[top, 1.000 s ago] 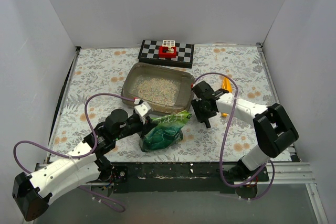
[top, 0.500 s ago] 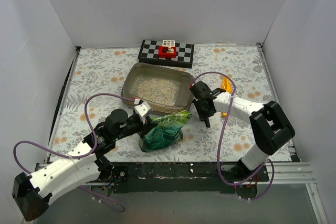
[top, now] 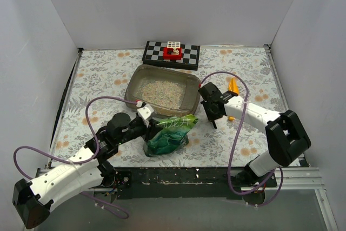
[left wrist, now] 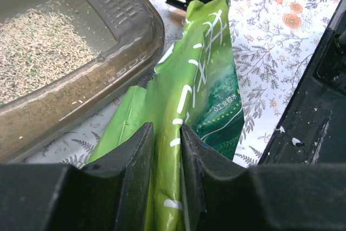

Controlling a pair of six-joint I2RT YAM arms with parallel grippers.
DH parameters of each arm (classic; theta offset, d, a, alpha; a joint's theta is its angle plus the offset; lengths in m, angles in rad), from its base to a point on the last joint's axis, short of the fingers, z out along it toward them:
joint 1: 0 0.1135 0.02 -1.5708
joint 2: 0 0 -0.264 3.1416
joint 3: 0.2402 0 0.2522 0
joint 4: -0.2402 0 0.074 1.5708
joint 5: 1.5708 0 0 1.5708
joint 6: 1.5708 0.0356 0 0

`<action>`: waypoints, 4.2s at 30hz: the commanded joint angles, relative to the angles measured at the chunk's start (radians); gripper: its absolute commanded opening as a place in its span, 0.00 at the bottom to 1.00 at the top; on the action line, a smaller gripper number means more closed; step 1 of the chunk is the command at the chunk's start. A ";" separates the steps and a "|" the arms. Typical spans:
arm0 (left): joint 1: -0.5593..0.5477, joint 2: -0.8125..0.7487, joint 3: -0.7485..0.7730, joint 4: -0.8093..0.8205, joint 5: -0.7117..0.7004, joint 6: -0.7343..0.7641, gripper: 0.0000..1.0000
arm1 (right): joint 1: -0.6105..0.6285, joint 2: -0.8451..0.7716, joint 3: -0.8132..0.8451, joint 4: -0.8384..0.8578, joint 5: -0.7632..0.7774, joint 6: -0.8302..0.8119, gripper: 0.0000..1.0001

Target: Fill the litter box with clean litter

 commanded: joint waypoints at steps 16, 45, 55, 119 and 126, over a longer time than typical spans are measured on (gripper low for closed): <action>0.004 0.110 0.487 -0.147 -0.029 -0.118 0.50 | 0.003 -0.486 0.251 -0.153 -0.353 -0.030 0.01; 0.170 0.336 0.484 0.662 0.594 -0.823 0.45 | 0.003 -0.659 0.435 0.165 -0.998 0.182 0.01; 0.198 0.372 0.440 0.882 0.620 -0.977 0.45 | 0.003 -0.644 0.379 0.247 -1.016 0.222 0.01; 0.204 0.352 0.475 0.684 0.600 -0.926 0.00 | 0.003 -0.552 0.388 0.223 -1.019 0.115 0.62; 0.204 0.366 0.472 0.684 0.591 -0.930 0.00 | 0.003 -0.543 0.356 0.303 -1.045 0.151 0.62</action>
